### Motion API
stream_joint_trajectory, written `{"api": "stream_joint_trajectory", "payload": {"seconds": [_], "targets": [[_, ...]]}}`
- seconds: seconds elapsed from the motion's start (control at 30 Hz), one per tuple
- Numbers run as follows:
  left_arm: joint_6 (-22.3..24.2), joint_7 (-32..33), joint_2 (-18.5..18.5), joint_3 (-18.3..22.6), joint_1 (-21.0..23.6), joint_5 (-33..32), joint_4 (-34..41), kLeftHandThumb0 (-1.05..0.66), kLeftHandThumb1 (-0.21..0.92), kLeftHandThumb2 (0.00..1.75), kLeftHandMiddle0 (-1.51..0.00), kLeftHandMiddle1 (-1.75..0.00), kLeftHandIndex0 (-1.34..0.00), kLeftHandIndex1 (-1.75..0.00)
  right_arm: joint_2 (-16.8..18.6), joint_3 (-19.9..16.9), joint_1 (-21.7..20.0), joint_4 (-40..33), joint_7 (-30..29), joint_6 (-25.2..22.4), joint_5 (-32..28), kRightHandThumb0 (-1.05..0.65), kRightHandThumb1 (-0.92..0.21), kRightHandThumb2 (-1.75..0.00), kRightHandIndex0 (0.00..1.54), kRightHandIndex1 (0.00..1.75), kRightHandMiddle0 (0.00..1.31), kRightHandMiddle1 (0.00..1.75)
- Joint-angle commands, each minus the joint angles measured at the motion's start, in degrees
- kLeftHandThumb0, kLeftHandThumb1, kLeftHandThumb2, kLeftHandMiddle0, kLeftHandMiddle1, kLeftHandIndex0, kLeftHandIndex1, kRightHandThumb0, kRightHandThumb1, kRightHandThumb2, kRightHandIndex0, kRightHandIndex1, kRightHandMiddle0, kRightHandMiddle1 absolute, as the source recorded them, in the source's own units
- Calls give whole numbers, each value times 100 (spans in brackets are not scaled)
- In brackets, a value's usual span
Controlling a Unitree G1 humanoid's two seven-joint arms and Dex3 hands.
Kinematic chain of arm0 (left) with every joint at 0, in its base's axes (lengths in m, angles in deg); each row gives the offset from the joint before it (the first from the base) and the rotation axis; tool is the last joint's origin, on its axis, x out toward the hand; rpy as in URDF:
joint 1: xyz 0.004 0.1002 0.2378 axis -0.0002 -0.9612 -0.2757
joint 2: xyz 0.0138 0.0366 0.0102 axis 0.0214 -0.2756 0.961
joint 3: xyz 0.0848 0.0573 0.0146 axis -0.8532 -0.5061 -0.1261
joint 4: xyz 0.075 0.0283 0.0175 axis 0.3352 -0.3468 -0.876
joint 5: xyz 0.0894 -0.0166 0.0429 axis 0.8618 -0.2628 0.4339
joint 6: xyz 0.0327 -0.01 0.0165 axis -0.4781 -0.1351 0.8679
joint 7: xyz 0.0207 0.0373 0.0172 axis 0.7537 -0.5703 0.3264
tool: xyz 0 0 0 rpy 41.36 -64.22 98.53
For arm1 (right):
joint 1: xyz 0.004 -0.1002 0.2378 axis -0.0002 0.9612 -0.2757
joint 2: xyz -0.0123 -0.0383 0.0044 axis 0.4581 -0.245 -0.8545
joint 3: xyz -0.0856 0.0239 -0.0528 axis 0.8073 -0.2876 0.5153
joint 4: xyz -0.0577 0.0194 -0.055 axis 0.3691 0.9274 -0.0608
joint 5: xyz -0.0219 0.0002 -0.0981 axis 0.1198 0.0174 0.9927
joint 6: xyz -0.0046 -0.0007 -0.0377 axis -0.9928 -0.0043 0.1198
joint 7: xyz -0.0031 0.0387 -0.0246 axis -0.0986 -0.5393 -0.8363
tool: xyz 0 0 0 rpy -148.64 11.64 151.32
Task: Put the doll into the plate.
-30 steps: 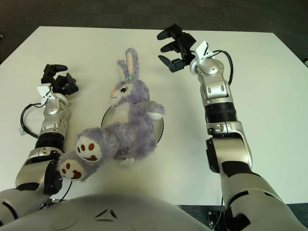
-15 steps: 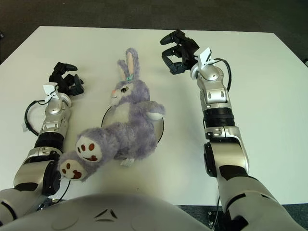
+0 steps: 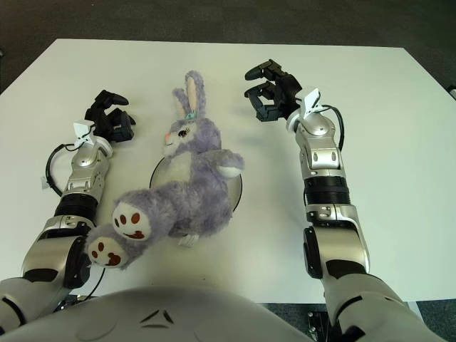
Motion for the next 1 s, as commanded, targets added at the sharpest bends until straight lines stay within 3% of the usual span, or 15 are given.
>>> {"api": "stream_joint_trajectory", "payload": {"seconds": [0.0,0.03,0.13,0.2,0.33,0.43,0.53,0.63,0.73,0.97], "targets": [[-96,-199,-15,-78,216,2,-273,-2,21,146,-73,-175,-42,-174,5,-88,198,-63,-163,167,34,-37,-49,-110,42,134,16,147],[-116,-279,-11,-99,278,-4,-359,-2,21,146,-73,-175,-42,-175,20,-102,276,-102,-250,192,68,-37,-49,-110,45,135,16,148],[-165,-402,-6,-130,402,-11,-535,-2,23,144,-71,-175,-40,-175,38,-131,410,-171,-415,222,99,-13,-60,-90,41,151,30,156],[-188,-489,-1,-144,582,-14,-754,-2,24,143,-71,-175,-40,-175,103,-200,538,-218,-609,225,82,-7,-61,-87,41,155,35,157],[-253,-623,-1,-156,1048,0,-1334,-1,26,139,-57,-175,-49,-175,267,-383,707,-217,-1014,233,19,-2,-54,-97,43,161,41,162],[-289,-634,-28,-159,1312,30,-1706,-1,26,140,-63,-175,-44,-175,332,-497,722,-115,-1240,301,2,-1,-51,-102,44,163,42,163],[-233,-606,-45,-153,1456,37,-1947,-2,25,142,-69,-175,-40,-175,369,-629,697,89,-1440,444,-18,-1,-44,-111,59,160,36,167],[-232,-566,-65,-150,1523,48,-2114,-1,27,139,-58,-175,-48,-175,380,-726,691,286,-1528,618,-57,-1,-39,-118,64,160,36,169],[-285,-534,-90,-142,1560,58,-2269,-1,27,138,-55,-175,-50,-175,405,-884,693,734,-1539,1036,-164,-1,-36,-122,66,160,37,170],[-394,-543,-129,-135,1597,64,-2442,-2,24,143,-70,-175,-42,-174,572,-1223,633,1564,-1523,1919,-477,-1,-34,-124,68,156,37,174]]}}
